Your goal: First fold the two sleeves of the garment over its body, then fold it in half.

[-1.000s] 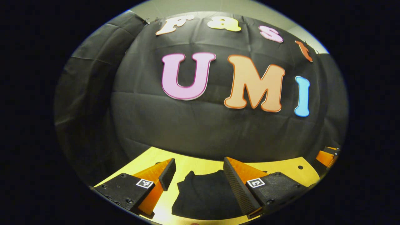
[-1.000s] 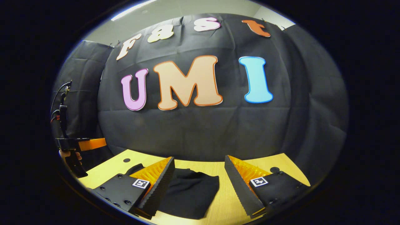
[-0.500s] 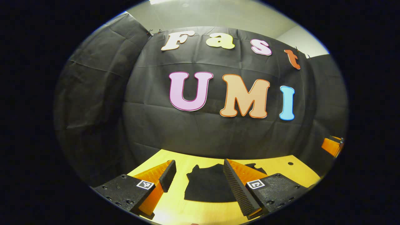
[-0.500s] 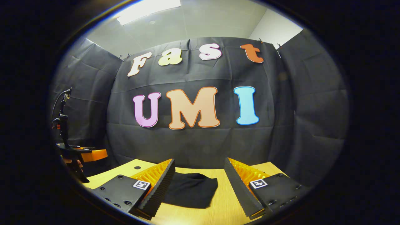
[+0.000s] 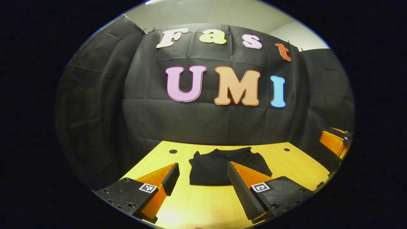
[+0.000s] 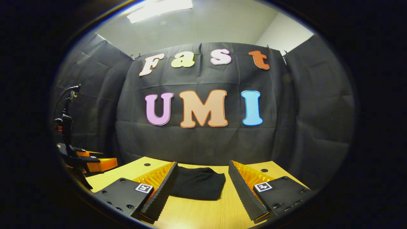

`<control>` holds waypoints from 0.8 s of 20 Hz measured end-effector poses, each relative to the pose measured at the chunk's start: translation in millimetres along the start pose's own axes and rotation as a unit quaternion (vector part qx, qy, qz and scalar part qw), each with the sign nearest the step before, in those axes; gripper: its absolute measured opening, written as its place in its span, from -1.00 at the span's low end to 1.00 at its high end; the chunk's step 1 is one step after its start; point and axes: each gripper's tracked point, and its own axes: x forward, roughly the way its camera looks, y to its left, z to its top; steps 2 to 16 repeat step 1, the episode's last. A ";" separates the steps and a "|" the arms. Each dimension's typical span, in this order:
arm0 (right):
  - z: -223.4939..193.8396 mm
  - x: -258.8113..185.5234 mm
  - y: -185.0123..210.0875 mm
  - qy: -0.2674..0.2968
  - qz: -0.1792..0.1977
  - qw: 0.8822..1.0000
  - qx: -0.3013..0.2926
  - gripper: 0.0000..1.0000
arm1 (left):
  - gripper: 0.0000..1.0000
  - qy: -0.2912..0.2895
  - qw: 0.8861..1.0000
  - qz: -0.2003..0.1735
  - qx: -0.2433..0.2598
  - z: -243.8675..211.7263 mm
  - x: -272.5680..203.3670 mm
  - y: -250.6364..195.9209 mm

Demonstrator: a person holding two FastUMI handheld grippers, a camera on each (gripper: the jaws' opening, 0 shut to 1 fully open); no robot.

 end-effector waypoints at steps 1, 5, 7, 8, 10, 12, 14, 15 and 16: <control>-0.9 -2.2 1.9 0.001 0.000 1.000 -0.006 0.99 | 0.84 0.003 1.000 0.000 -0.012 -0.8 -3.5 -1.5; -0.9 -2.2 1.9 0.001 0.000 1.000 -0.006 0.99 | 0.84 0.003 1.000 0.000 -0.012 -0.8 -3.5 -1.5; -0.9 -2.2 1.9 0.001 0.000 1.000 -0.006 0.99 | 0.84 0.003 1.000 0.000 -0.012 -0.8 -3.5 -1.5; -0.9 -2.2 1.9 0.001 0.000 1.000 -0.006 0.99 | 0.84 0.003 1.000 0.000 -0.012 -0.8 -3.5 -1.5; -0.9 -2.2 1.9 0.001 0.000 1.000 -0.006 0.99 | 0.84 0.003 1.000 0.000 -0.012 -0.8 -3.5 -1.5; -0.9 -2.2 1.9 0.001 0.000 1.000 -0.006 0.99 | 0.84 0.003 1.000 0.000 -0.012 -0.8 -3.5 -1.5; -0.9 -2.2 1.9 0.001 0.000 1.000 -0.006 0.99 | 0.84 0.003 1.000 0.000 -0.012 -0.8 -3.5 -1.5; -0.9 -2.2 1.9 0.001 0.000 1.000 -0.006 0.99 | 0.84 0.003 1.000 0.000 -0.012 -0.8 -3.5 -1.5; -0.9 -2.2 1.9 0.001 0.000 1.000 -0.006 0.99 | 0.84 0.003 1.000 0.000 -0.012 -0.8 -3.5 -1.5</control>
